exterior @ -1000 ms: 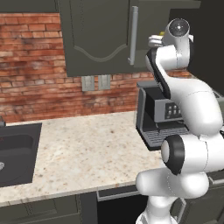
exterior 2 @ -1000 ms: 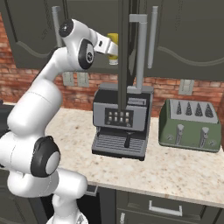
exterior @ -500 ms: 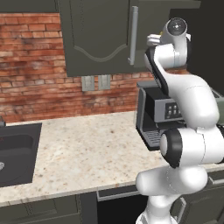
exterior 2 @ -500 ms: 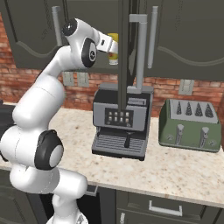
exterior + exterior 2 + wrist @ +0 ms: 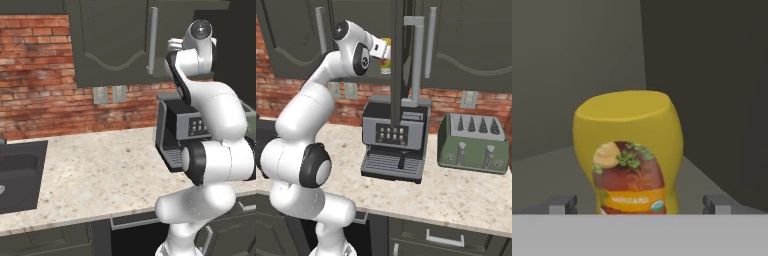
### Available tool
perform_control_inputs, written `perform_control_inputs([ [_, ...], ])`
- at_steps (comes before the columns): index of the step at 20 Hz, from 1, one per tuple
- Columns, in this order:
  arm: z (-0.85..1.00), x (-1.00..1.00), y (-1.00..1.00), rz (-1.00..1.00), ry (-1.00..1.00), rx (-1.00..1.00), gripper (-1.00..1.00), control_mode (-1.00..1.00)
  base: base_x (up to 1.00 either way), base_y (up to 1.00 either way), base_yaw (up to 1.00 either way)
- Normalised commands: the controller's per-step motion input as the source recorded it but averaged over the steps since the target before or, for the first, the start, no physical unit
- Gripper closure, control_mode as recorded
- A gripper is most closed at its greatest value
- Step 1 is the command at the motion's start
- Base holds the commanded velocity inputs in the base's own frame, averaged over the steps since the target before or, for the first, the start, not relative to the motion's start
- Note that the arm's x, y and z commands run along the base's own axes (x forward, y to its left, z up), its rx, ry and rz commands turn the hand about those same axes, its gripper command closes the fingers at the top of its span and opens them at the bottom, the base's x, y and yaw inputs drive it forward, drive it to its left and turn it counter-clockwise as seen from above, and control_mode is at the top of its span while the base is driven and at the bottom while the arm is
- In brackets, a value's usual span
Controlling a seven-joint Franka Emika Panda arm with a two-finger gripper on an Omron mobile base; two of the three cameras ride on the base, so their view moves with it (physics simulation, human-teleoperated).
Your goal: The dining table condiment station is running low on mustard. Refill the condiment station by opening the cabinet and taking the mustard from the cabinet and placing it on the dining table.
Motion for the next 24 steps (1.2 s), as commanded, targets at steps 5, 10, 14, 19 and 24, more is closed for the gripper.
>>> perform_control_inputs([
  [5,0.00,0.14,-0.06,0.00,0.00,0.00,-1.00,-1.00,0.00,0.00,0.00],
  [10,0.00,0.13,-0.04,0.00,0.00,0.00,-1.00,-1.00,0.00,0.00,0.00],
  [14,0.00,0.10,-0.04,0.00,0.00,0.00,-1.00,-1.00,0.00,0.00,0.00],
  [19,0.00,0.07,-0.04,0.00,0.00,0.00,-1.00,-1.00,0.00,0.00,0.00],
  [24,-0.03,0.03,-0.01,0.00,0.00,0.00,1.00,-1.00,0.00,0.00,0.00],
])
